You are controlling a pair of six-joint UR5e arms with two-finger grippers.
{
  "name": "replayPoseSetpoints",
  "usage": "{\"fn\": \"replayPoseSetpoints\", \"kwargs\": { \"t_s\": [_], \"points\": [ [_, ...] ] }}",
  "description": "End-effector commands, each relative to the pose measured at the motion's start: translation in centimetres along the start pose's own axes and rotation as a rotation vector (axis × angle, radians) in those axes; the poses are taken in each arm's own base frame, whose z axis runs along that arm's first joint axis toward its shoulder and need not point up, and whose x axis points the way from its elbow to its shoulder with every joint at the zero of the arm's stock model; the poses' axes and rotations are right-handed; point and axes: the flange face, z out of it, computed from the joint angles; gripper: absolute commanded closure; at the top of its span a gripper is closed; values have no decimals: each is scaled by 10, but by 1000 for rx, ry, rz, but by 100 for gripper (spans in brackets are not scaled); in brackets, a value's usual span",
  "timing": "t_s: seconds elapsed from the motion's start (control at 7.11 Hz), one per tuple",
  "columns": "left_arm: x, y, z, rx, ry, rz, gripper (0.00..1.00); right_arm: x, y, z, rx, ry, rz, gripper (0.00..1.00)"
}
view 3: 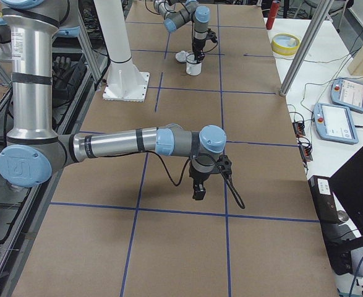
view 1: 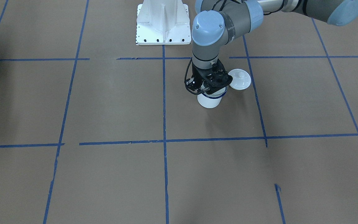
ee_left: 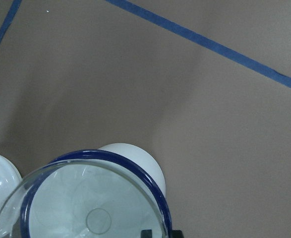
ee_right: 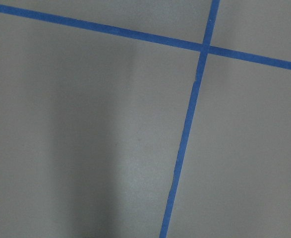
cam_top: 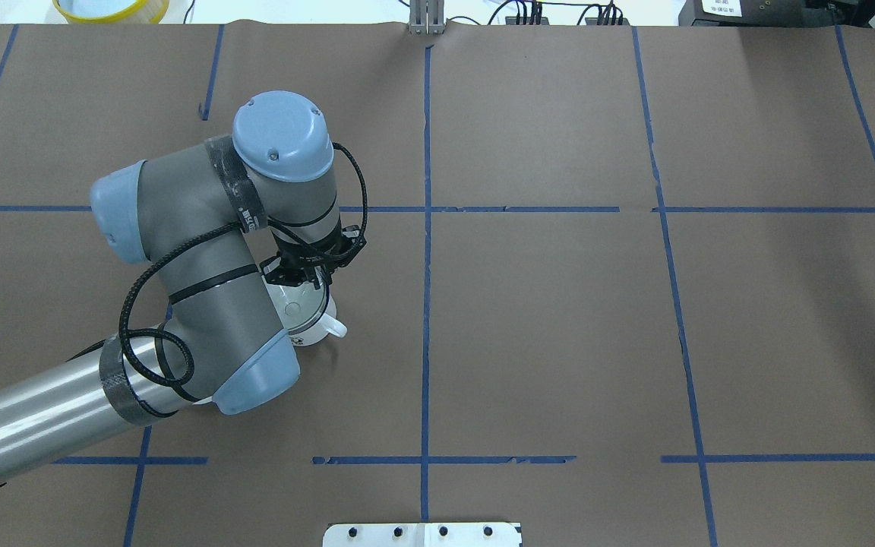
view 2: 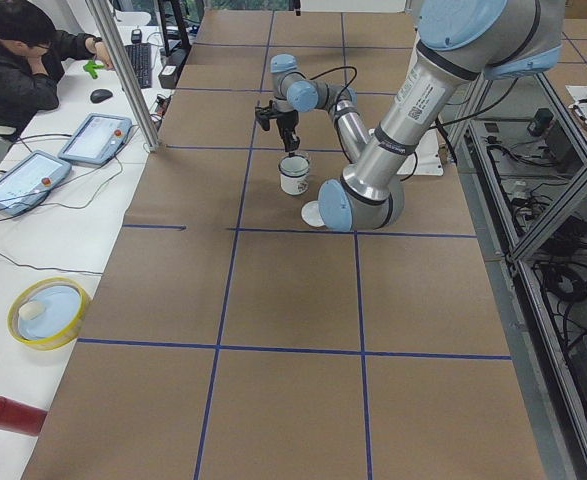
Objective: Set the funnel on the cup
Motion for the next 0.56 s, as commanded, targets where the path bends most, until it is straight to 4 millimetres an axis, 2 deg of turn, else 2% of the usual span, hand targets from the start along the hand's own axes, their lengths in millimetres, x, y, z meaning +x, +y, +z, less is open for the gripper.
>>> {"fn": "replayPoseSetpoints", "kwargs": {
  "t_s": [0.0, 0.14, 0.28, 0.42],
  "points": [
    [-8, -4, -21, 15, 37, 39, 0, 0, 0, 0, 0, 0, 0, 0],
    [-46, -16, -43, 38, 76, 130, 0, 0, 0, 0, 0, 0, 0, 0],
    [-86, -47, -68, 94, 114, 260, 0, 0, 0, 0, 0, 0, 0, 0],
    [-123, -96, -80, 153, 125, 327, 0, 0, 0, 0, 0, 0, 2, 0]
  ]
}}
